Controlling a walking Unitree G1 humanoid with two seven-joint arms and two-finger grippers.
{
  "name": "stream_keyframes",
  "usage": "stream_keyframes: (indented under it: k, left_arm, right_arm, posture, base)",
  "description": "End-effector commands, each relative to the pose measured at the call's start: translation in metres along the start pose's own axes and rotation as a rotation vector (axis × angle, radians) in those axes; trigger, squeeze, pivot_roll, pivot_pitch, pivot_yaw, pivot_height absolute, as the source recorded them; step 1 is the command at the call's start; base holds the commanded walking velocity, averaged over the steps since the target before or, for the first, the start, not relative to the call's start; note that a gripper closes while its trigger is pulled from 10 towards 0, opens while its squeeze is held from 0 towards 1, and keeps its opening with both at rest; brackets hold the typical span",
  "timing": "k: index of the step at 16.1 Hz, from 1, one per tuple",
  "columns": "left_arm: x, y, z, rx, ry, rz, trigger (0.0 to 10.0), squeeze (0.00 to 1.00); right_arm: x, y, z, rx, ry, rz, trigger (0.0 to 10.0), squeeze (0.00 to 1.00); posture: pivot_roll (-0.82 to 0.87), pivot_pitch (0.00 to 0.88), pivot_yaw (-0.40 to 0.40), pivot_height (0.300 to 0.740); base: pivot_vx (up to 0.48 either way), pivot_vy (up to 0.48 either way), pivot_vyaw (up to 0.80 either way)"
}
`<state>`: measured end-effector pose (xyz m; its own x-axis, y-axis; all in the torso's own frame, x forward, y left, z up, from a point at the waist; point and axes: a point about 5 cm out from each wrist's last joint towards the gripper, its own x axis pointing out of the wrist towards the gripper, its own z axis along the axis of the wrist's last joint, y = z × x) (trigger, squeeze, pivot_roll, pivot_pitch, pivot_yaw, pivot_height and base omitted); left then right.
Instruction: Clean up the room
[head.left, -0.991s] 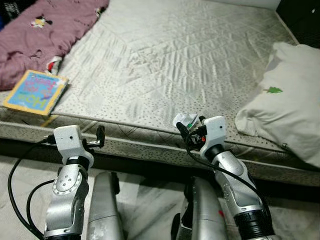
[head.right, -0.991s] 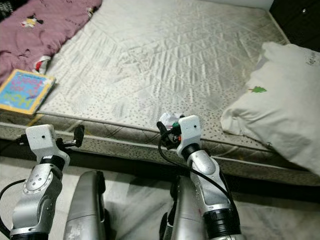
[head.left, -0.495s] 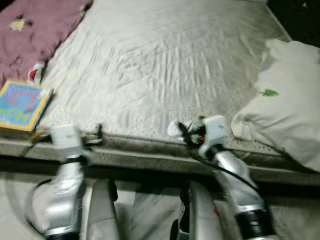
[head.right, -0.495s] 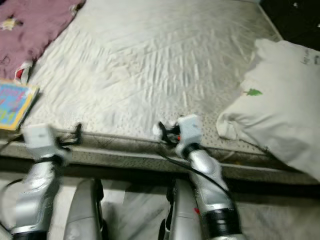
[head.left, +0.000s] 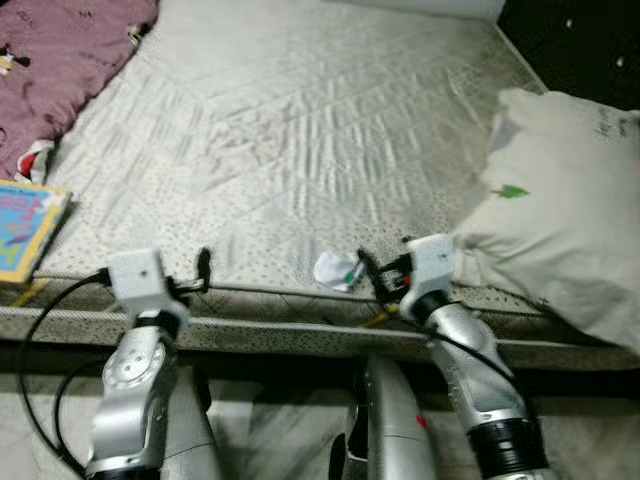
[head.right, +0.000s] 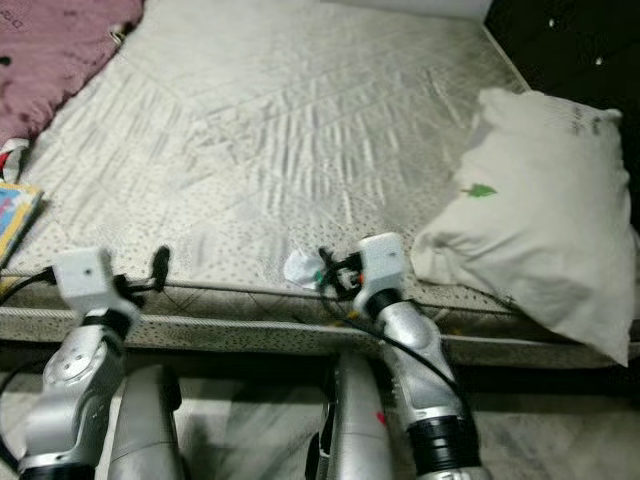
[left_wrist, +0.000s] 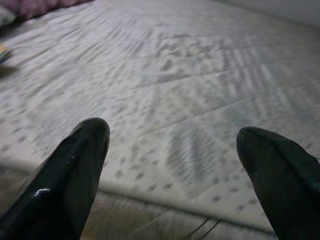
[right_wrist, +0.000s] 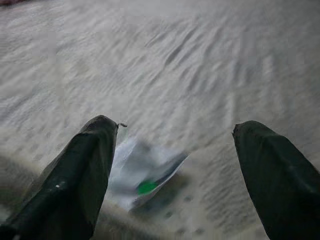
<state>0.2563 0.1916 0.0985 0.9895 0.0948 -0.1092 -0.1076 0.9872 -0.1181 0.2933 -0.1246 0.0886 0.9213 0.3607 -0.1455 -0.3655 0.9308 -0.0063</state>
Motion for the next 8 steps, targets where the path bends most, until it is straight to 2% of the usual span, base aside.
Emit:
stream_keyframes:
  k: [1,4,8]
  left_arm:
    - [-0.002,0.001,0.000,0.020,0.017,0.014,10.0,0.00]
    - [-0.010,0.003,0.001,0.023,0.019,0.019,10.0,0.00]
    - [-0.029,0.019,0.001,0.062,0.045,0.073,10.0,0.00]
  right_arm:
    - [0.004,-0.001,-0.004,-0.020,0.061,0.018,10.0,0.00]
    - [0.010,0.006,-0.019,-0.032,0.182,0.107,10.0,0.00]
    - [0.031,0.023,-0.023,-0.067,0.220,0.163,10.0,0.00]
  posture:
    - [0.05,0.106,-0.102,0.532]
    - [0.09,0.115,-0.104,0.532]
    - [0.16,0.128,-0.096,0.532]
  base:
    - [0.000,0.000,0.00]
    - [0.000,0.000,0.00]
    - [0.000,0.000,0.00]
